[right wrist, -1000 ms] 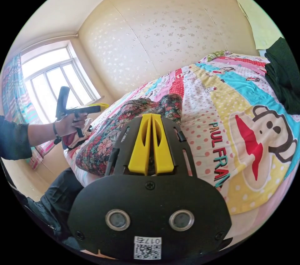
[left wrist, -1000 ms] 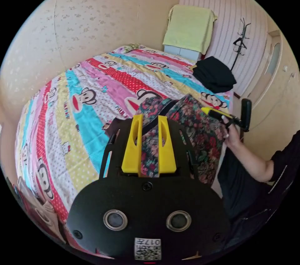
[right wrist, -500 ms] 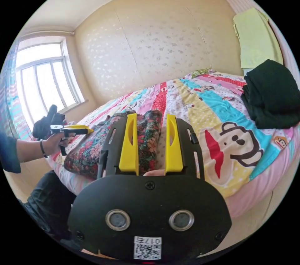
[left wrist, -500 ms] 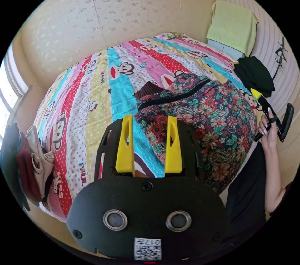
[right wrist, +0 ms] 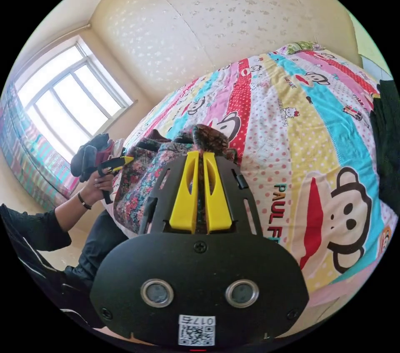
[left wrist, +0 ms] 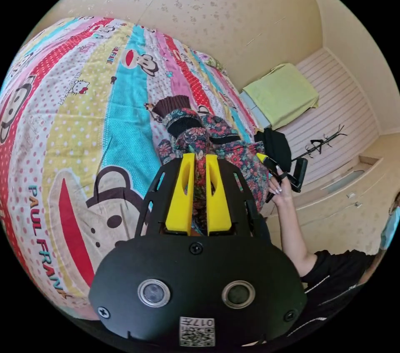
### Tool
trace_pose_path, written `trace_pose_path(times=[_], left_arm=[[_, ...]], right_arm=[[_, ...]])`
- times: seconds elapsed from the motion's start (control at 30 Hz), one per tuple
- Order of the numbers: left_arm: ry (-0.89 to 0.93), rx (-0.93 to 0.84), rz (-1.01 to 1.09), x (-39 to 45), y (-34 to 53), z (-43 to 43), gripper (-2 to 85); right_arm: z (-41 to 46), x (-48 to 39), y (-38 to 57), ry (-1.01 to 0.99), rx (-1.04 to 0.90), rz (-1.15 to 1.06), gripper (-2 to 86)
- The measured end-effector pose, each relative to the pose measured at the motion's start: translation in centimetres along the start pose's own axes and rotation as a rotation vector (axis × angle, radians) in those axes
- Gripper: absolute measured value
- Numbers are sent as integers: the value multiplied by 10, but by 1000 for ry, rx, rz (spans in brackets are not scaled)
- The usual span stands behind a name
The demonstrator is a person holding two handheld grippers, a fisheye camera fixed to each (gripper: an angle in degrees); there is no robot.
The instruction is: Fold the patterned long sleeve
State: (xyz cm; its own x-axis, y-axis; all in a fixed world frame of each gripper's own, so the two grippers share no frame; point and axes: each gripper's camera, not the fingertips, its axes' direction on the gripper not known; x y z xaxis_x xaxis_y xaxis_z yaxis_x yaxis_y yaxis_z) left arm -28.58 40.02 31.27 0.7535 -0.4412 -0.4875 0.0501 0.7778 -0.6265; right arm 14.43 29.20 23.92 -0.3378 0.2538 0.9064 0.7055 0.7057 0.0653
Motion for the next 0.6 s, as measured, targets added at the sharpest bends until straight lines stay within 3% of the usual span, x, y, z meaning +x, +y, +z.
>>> trace_pose_path(times=[0.2, 0.3, 0.37, 0.43, 0.6], left_arm=[[-106, 176, 161, 23, 4, -55, 52], [-101, 117, -31, -20, -2, -40, 56], [-108, 26, -172, -57, 0, -21, 63], [81, 43, -334, -94, 17, -22, 73], [263, 212, -283, -85, 58, -64, 100]], right_arm=[[-28, -59, -9, 146, 259, -94, 20], [30, -44, -15, 235, 119, -14, 23], [94, -24, -8, 308, -154, 33, 29], [100, -26, -1, 284, -180, -5, 33], [28, -62, 19, 261, 84, -81, 41]])
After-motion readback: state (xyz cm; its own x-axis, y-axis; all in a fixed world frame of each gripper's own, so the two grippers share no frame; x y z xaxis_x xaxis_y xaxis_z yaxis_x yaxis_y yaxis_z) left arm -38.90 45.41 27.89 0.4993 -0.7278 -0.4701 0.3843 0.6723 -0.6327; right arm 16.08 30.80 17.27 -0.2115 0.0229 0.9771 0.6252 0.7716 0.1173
